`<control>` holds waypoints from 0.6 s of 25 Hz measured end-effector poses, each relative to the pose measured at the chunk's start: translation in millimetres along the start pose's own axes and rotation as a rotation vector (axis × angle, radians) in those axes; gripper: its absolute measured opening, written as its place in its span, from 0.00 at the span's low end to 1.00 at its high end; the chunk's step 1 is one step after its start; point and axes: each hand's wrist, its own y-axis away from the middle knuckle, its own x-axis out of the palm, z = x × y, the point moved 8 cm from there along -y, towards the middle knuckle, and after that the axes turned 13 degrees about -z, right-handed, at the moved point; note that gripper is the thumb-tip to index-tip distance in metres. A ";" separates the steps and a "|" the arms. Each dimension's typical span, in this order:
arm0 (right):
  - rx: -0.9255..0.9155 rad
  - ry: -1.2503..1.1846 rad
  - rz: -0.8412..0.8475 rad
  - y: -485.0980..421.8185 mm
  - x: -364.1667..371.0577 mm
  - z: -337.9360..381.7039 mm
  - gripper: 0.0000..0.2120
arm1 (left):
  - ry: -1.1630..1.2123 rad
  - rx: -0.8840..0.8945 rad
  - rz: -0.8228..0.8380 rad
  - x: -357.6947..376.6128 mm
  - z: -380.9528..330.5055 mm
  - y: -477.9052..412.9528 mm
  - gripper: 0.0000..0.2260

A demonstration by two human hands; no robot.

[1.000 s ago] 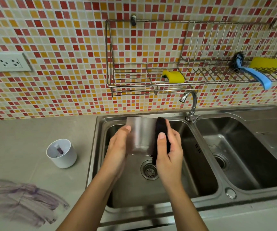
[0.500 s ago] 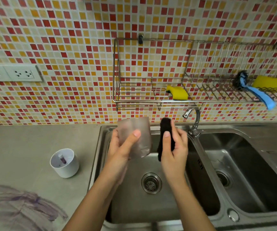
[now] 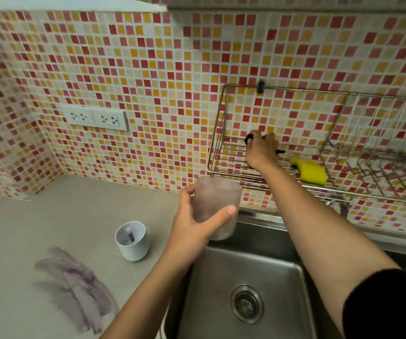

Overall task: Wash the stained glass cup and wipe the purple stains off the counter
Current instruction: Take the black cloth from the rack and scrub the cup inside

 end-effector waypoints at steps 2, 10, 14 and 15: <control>0.020 0.109 0.263 8.8 26.4 -8.3 0.22 | -0.035 -0.007 -0.043 -16.1 4.1 2.3 0.28; -0.097 0.057 0.212 46.6 -1.5 58.4 0.28 | -0.090 -0.071 -0.201 -84.2 22.0 -5.9 0.30; -0.359 -0.510 -0.157 116.9 -20.5 137.1 0.19 | -0.192 -0.049 -0.400 -167.8 28.8 -33.6 0.33; -0.388 -0.599 -0.175 139.1 -13.0 150.3 0.18 | -0.275 -0.051 -0.467 -196.2 34.6 -43.6 0.36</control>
